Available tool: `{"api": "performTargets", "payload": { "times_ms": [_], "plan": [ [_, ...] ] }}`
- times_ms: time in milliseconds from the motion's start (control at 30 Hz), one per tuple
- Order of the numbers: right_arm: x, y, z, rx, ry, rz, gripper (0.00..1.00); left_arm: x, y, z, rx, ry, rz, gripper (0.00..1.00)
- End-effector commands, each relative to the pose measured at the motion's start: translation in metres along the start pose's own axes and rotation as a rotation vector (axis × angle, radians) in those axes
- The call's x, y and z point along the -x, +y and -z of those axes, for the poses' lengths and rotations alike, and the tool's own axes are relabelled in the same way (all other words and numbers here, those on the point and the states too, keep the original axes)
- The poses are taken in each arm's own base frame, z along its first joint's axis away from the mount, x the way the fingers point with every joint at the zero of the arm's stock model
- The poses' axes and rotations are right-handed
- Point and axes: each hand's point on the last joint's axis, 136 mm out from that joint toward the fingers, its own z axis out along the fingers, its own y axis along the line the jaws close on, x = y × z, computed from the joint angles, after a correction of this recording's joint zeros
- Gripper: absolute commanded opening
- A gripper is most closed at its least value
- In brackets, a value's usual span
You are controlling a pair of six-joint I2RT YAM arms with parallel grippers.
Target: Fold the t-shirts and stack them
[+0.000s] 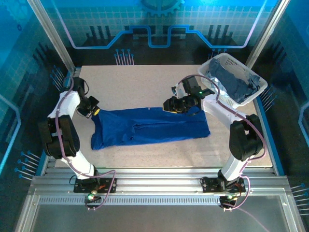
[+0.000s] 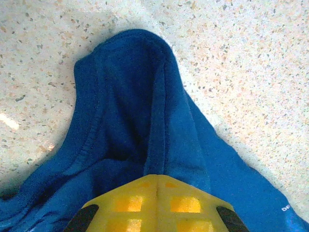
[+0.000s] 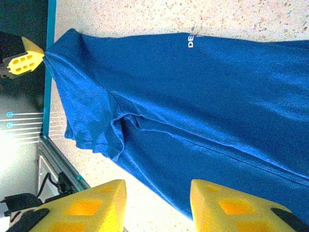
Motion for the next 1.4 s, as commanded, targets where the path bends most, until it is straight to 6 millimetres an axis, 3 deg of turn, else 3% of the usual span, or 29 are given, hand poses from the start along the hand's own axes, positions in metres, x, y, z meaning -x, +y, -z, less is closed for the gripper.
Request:
{"api": "performTargets", "payload": {
  "times_ms": [0,167,300,600,767,1033,1067,1133,1200,1300,1367],
  "plan": [
    [-0.004,-0.001,-0.001,0.014,0.012,-0.008,0.41,0.004,-0.004,0.003,-0.005,0.023,0.011,0.00],
    [-0.005,-0.001,-0.001,0.013,0.015,-0.006,0.41,0.002,-0.007,0.006,-0.006,0.039,0.003,0.00],
    [-0.004,-0.001,-0.001,0.012,0.015,-0.007,0.41,-0.011,0.015,0.005,0.049,0.044,-0.004,0.00],
    [-0.004,-0.001,-0.002,0.014,0.020,-0.009,0.40,-0.055,0.060,-0.021,0.093,0.098,0.038,0.00],
    [-0.003,0.000,-0.003,0.018,0.022,-0.011,0.40,-0.055,0.071,-0.038,0.132,0.110,0.035,0.00],
    [-0.011,-0.004,0.000,-0.003,0.028,-0.016,0.41,-0.036,0.076,-0.058,0.215,0.104,-0.018,0.00],
    [-0.012,-0.006,0.001,-0.014,0.025,-0.020,0.40,-0.036,0.077,-0.057,0.218,0.106,-0.018,0.00],
    [-0.012,-0.013,0.005,-0.040,0.011,-0.040,0.40,-0.036,0.076,-0.049,0.222,0.087,-0.020,0.14],
    [-0.010,-0.022,0.011,-0.069,-0.015,-0.068,0.40,-0.033,0.070,-0.029,0.216,0.020,-0.037,0.23],
    [-0.008,-0.053,0.020,-0.185,-0.044,-0.147,0.41,-0.034,0.060,0.007,0.202,-0.102,-0.028,0.34],
    [-0.009,-0.078,0.024,-0.256,-0.044,-0.223,0.38,-0.048,0.046,0.022,0.156,-0.138,-0.003,0.37]
  ]
}}
